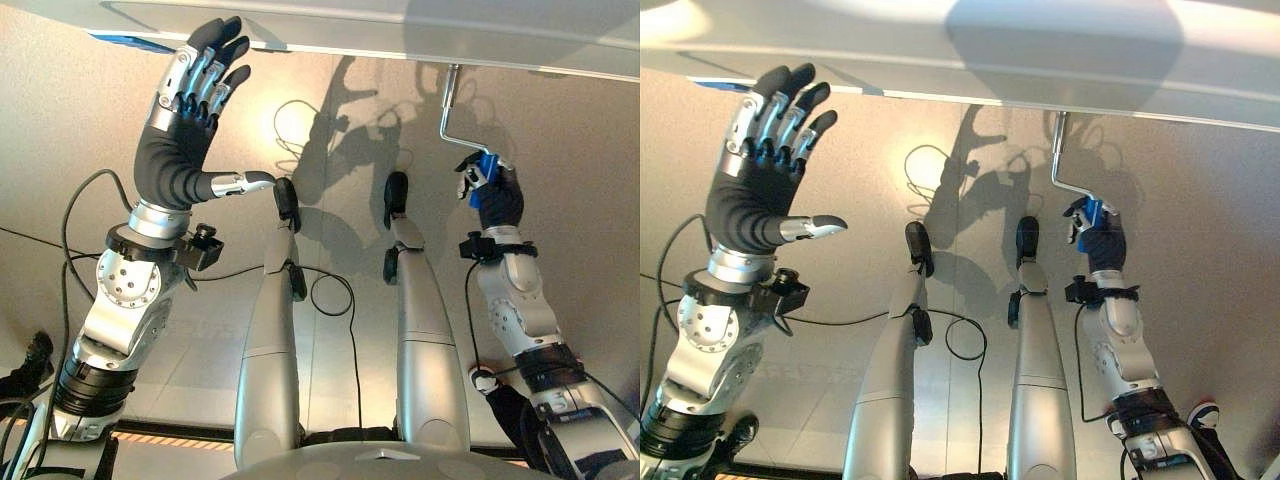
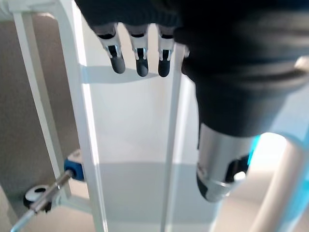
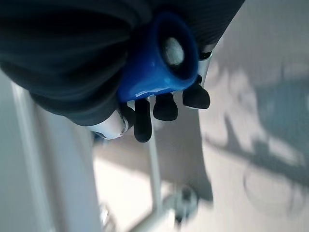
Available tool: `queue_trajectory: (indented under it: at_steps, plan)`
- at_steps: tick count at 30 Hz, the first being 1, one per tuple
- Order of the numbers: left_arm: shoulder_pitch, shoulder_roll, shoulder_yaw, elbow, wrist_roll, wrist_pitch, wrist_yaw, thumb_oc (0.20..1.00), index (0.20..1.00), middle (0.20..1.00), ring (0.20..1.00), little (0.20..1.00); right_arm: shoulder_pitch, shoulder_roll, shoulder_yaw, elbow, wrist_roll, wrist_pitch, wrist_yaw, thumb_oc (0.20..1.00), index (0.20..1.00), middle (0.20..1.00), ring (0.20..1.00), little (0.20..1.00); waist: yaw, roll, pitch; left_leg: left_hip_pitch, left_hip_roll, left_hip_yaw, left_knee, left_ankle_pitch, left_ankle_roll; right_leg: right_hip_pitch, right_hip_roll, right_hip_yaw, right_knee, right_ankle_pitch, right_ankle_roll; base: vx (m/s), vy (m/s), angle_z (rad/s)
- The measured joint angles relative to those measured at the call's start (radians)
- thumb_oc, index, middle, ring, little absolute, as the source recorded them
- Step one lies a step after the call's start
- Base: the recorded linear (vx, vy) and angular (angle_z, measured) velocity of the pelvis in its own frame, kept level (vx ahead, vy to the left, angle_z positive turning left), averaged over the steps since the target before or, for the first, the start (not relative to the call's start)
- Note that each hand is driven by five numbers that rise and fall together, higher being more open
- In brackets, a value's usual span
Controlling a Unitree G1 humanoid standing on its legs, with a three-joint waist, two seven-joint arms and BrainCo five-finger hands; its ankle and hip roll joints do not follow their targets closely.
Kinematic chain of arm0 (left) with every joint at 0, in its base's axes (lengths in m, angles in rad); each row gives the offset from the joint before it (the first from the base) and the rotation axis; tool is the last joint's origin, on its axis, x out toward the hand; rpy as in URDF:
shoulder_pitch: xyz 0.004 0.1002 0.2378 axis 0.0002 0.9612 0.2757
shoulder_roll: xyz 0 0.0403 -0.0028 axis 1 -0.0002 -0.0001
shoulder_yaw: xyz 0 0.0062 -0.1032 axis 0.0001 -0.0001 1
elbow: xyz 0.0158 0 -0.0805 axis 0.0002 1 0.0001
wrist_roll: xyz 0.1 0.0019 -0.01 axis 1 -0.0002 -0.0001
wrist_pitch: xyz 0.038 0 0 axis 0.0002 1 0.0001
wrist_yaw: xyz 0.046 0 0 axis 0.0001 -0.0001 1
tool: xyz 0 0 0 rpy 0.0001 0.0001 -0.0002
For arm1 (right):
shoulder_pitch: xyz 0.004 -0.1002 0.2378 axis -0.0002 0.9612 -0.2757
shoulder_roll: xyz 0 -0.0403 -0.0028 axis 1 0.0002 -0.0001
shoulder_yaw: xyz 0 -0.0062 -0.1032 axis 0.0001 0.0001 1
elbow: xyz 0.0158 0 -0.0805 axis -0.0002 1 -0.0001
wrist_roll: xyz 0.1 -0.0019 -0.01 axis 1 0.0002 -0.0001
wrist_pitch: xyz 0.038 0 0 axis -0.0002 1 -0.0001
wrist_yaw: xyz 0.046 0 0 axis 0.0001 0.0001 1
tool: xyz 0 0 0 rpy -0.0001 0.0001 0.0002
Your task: Raise the hospital bed
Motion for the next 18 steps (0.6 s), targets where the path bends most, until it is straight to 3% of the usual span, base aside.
queue_trajectory:
  at_steps: [8, 14, 18]
  plan:
    - [-0.041, 0.054, -0.101, 0.0, 0.0, 0.001, -0.001, 1.0, 1.0, 1.0, 1.0, 1.0, -0.193, -0.065, 0.041, 0.382, -0.047, 0.021, -0.019, 0.2, 0.2, 0.2, 0.2, 0.2, 0.03, 0.0, 0.0, 0.009, -0.003, 0.007, -0.02, 0.006, -0.001, 0.004, -0.001, 0.005, -0.016, 0.008, -0.002, 0.0, 0.0, 0.0]
    - [-0.132, 0.083, -0.198, 0.003, 0.0, 0.002, -0.001, 1.0, 1.0, 1.0, 1.0, 1.0, -0.504, -0.092, 0.238, 0.832, -0.081, 0.118, 0.014, 0.2, 0.2, 0.2, 0.2, 0.2, 0.06, 0.001, 0.0, 0.012, -0.005, 0.006, -0.02, 0.008, 0.001, 0.007, -0.003, 0.004, -0.016, 0.009, -0.001, 0.0, 0.0, 0.0]
    - [-0.181, 0.079, -0.248, 0.016, -0.002, 0.004, -0.001, 1.0, 1.0, 1.0, 1.0, 1.0, -0.635, -0.075, 0.3, 1.008, -0.101, 0.184, 0.063, 0.2, 0.2, 0.2, 0.2, 0.2, 0.086, 0.005, -0.002, 0.012, -0.008, 0.0, -0.022, 0.012, -0.002, 0.006, -0.003, 0.002, -0.012, 0.008, -0.001, 0.0, 0.0, 0.0]
